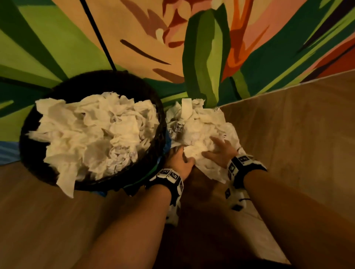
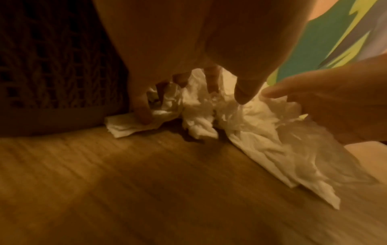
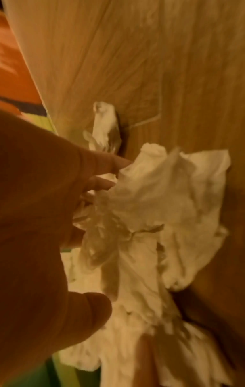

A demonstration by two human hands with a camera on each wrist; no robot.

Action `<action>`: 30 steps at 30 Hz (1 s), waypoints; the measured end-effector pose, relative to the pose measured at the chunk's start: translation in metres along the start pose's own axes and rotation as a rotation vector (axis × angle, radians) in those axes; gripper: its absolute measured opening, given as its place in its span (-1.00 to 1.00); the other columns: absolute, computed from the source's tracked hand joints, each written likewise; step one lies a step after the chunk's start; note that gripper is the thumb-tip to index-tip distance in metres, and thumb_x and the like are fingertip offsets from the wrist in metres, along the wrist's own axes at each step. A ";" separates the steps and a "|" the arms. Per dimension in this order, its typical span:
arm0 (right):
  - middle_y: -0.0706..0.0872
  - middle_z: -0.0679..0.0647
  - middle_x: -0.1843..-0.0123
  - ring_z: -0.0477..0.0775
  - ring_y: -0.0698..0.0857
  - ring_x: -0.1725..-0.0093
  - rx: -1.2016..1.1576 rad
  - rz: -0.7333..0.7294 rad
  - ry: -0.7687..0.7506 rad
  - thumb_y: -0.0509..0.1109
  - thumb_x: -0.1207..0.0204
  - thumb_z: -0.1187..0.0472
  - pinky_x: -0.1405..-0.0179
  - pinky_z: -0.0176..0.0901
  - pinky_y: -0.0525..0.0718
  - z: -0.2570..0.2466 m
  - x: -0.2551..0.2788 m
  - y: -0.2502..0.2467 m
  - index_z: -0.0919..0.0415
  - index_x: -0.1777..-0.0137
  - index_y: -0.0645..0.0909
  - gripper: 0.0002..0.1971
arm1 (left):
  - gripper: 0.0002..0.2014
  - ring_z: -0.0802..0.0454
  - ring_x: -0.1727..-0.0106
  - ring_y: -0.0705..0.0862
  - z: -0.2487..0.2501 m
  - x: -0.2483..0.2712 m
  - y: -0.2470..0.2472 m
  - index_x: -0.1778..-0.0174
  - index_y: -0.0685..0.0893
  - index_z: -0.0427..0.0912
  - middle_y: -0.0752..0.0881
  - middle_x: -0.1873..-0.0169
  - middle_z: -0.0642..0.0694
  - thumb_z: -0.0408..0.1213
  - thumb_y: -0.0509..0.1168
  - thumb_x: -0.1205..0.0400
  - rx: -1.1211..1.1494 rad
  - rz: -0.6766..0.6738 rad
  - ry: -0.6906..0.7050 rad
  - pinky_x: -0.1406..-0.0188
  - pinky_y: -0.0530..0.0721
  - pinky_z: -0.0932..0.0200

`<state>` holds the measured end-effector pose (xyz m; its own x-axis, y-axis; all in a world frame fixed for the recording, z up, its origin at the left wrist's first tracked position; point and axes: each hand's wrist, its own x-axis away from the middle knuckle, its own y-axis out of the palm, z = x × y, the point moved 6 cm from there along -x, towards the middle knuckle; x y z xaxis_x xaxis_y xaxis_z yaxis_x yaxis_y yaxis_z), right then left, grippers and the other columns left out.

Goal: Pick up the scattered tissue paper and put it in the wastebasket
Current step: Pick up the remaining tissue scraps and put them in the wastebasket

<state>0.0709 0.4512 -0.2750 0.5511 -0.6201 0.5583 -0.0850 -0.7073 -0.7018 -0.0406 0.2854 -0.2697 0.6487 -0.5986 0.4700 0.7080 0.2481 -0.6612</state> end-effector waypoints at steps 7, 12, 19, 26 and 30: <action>0.25 0.16 -0.68 0.28 0.37 -0.58 0.077 -0.053 -0.065 0.29 -0.56 -0.28 -0.54 0.10 0.40 0.003 0.041 0.045 -0.17 -0.65 0.22 -0.32 | -0.59 -0.28 -0.52 0.33 -0.018 0.050 0.021 -0.38 0.62 -0.05 0.43 -0.51 -0.17 0.06 0.12 -0.72 -0.179 -0.022 -0.047 -0.55 0.31 -0.07; 0.31 0.05 -0.68 0.18 0.33 -0.62 0.107 -0.148 -0.045 0.27 -0.63 -0.18 -0.55 -0.09 0.31 0.018 0.085 0.058 -0.11 -0.62 0.35 -0.43 | -0.68 -0.16 -0.11 0.67 -0.036 0.097 0.016 0.00 0.72 -0.10 0.74 -0.06 -0.17 0.06 0.20 -0.65 -0.197 -0.034 -0.051 -0.15 0.66 0.06; 0.50 0.02 -0.55 0.13 0.51 -0.48 0.007 -0.102 0.032 0.40 -0.59 0.01 -0.38 -0.15 0.48 0.027 0.131 0.038 -0.08 -0.46 0.55 -0.57 | -0.57 -0.18 -0.32 0.62 -0.077 0.143 -0.012 -0.37 0.63 -0.08 0.64 -0.35 -0.17 0.06 0.13 -0.69 -0.412 -0.085 -0.119 -0.34 0.59 -0.01; 0.51 0.14 -0.46 0.04 0.57 0.00 -0.083 0.180 0.038 0.37 -0.60 0.01 0.09 -0.16 0.53 0.033 0.171 0.015 -0.11 -0.10 0.55 -0.87 | -0.69 -0.19 -0.28 0.59 -0.106 0.173 -0.025 -0.31 0.50 -0.06 0.60 -0.31 -0.20 -0.02 0.17 -0.70 -0.191 0.041 -0.201 -0.27 0.60 -0.02; 0.52 0.09 -0.35 0.04 0.56 -0.07 -0.088 0.185 0.022 0.40 -0.58 0.08 -0.03 -0.13 0.55 0.039 0.187 0.020 -0.08 -0.15 0.53 -0.81 | -0.85 -0.08 0.11 0.67 -0.095 0.187 -0.016 0.04 0.45 -0.04 0.70 0.10 -0.12 -0.09 0.27 -0.64 -0.054 0.096 -0.152 0.10 0.70 0.05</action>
<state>0.2044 0.3348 -0.2020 0.5014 -0.7487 0.4337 -0.2558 -0.6071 -0.7523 0.0429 0.0973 -0.2266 0.7499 -0.4510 0.4839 0.6279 0.2549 -0.7354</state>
